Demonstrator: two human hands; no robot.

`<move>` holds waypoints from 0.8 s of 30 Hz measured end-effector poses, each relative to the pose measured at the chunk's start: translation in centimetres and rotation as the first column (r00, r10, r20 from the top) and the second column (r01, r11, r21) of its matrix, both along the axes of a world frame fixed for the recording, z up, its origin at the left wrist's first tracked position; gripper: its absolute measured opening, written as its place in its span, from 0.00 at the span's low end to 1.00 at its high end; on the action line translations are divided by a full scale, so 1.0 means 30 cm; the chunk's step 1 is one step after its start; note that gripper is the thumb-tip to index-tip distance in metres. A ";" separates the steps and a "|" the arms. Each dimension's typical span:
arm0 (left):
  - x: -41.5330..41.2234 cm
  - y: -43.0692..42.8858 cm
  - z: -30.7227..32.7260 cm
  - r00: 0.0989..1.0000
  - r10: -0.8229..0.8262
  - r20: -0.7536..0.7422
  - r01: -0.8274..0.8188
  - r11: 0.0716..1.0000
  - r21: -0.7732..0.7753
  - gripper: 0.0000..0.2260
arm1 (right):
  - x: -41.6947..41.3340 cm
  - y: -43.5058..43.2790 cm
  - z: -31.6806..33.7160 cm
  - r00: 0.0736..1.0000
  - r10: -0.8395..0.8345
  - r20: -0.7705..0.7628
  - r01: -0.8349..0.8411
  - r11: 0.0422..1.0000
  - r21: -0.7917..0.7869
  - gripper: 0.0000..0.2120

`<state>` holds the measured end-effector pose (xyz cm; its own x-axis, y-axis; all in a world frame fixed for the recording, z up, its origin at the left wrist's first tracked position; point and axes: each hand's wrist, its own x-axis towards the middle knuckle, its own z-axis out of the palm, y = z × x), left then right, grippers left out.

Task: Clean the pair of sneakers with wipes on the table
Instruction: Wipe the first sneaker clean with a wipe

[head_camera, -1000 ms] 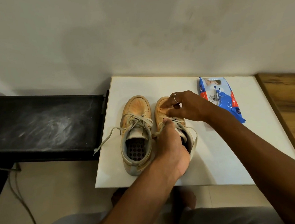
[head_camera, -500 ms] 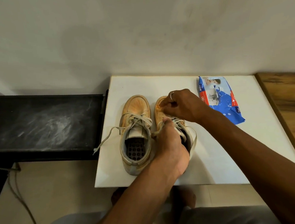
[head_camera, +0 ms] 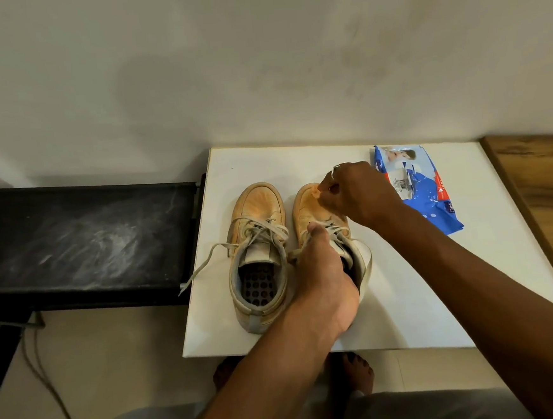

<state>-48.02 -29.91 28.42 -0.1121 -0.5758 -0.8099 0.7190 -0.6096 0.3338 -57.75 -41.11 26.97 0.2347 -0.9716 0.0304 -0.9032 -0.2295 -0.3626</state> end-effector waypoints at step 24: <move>0.002 0.001 0.031 0.996 0.066 -0.054 -0.068 0.997 -0.042 0.27 | 0.000 0.007 -0.005 0.997 -0.060 -0.044 0.058 0.998 -0.031 0.09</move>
